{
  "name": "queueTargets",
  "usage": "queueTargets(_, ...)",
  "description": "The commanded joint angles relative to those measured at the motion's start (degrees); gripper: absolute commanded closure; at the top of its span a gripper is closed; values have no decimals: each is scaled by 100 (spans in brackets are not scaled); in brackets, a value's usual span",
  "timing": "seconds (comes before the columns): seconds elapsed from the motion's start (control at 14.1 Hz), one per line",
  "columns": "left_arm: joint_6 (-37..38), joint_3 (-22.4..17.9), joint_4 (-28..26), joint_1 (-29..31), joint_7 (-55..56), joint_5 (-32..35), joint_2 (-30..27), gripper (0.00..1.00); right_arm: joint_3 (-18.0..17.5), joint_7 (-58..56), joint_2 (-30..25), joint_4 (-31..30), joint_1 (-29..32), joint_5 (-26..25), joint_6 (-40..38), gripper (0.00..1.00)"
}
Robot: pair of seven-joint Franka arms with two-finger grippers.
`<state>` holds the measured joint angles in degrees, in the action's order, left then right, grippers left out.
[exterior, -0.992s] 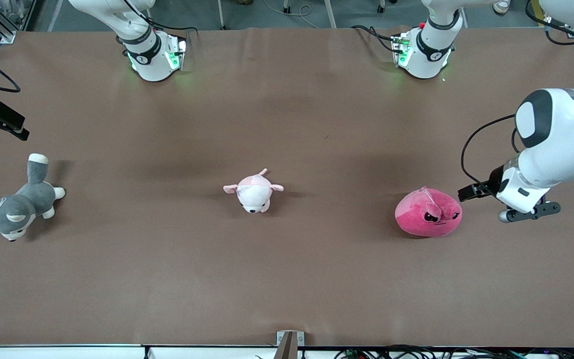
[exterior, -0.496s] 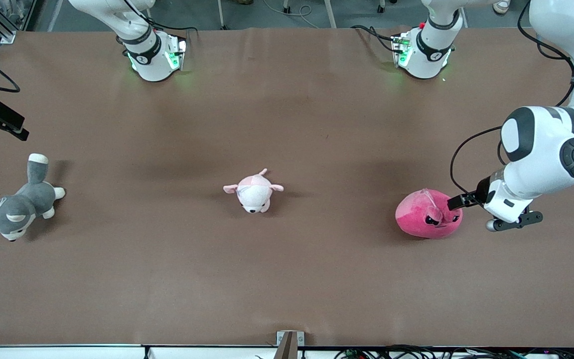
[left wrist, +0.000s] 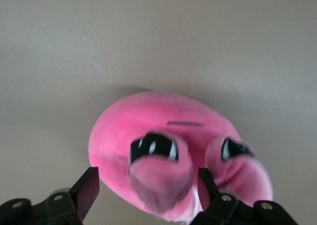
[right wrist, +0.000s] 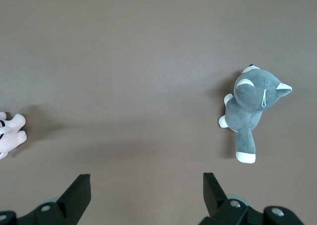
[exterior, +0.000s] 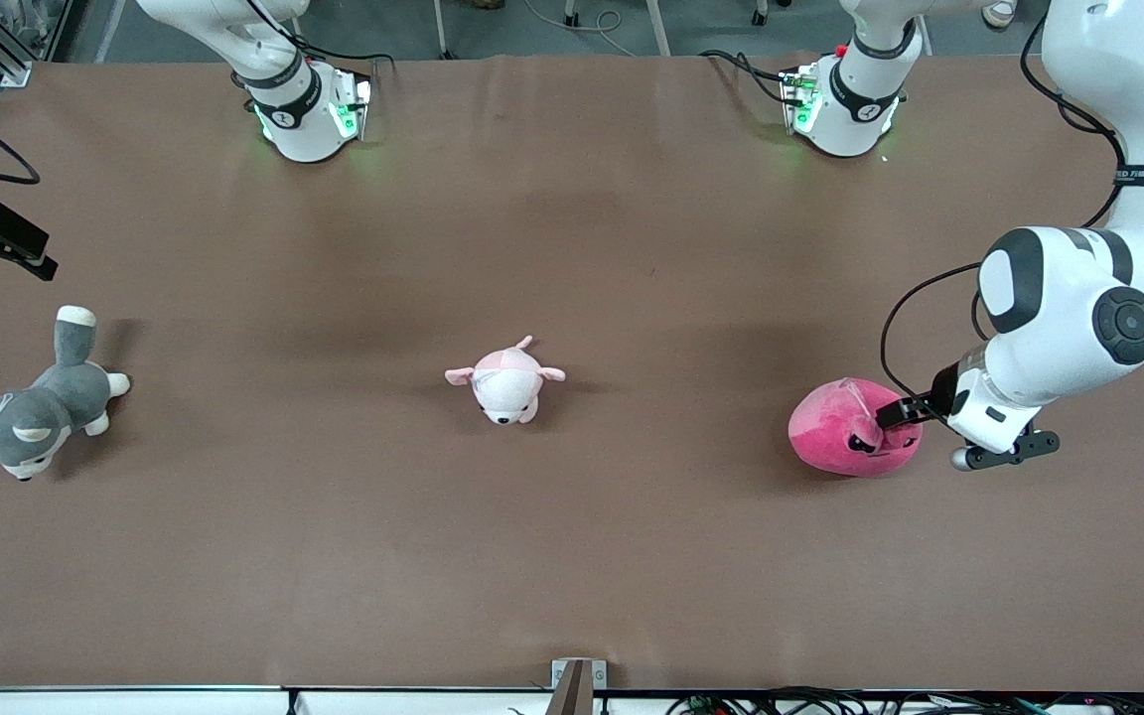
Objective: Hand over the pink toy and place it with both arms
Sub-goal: 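Lower the left gripper and grasp the pink toy's tentacle, then carry the pink toy toward the middle while the right gripper approaches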
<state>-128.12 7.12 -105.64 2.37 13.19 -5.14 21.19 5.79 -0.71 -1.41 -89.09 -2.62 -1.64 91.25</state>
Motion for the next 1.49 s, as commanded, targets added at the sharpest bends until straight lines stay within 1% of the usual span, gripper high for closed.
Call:
queueTargets(0.0,-29,0,70,1,34,-101,-54,12,-8,-26,-123,-74,-2,-99,16,0)
queueTargets(0.28,-284,0,17,-8,34,-101,95,20,-8,-26,-123,-82,-2,-99,16,0)
queueTargets(0.43,-363,0,26,-8,34,-101,166,27,-8,-26,-123,-74,7,-99,16,0)
queueTargets(0.5,-398,0,26,-8,43,-101,175,34,-8,-17,-123,-74,-2,-99,16,0)
queueTargets(0.57,-398,9,35,-25,52,-101,184,46,-8,-26,-123,-82,7,-99,16,0)
queueTargets(0.64,-398,18,26,-34,52,-101,175,68,-8,-26,-123,-74,-2,-99,16,0)
queueTargets(0.71,-390,53,26,-60,60,-101,158,84,-8,-26,-123,-82,-2,-99,16,0)
queueTargets(0.78,-372,79,26,-61,61,-101,140,95,-8,-17,-123,-74,-2,-99,16,0)
queueTargets(0.85,-346,97,35,-69,61,-101,114,99,-8,-17,-123,-74,-2,-99,16,0)
queueTargets(1.06,-328,281,79,-61,52,-101,-44,100,-8,-17,-114,-47,33,-73,24,0)
queueTargets(1.13,-276,412,122,-52,52,-101,-140,100,1,-17,-88,-4,33,-64,16,0)
queueTargets(1.28,109,746,350,-52,200,-101,-281,100,-7,9,-79,32,-28,-56,24,0)
queueTargets(1.35,407,982,586,-61,393,-101,-299,100,-16,44,-79,93,-11,67,42,0)
queueTargets(1.42,697,1246,824,-69,638,-92,-282,99,10,36,-79,163,15,485,25,0)
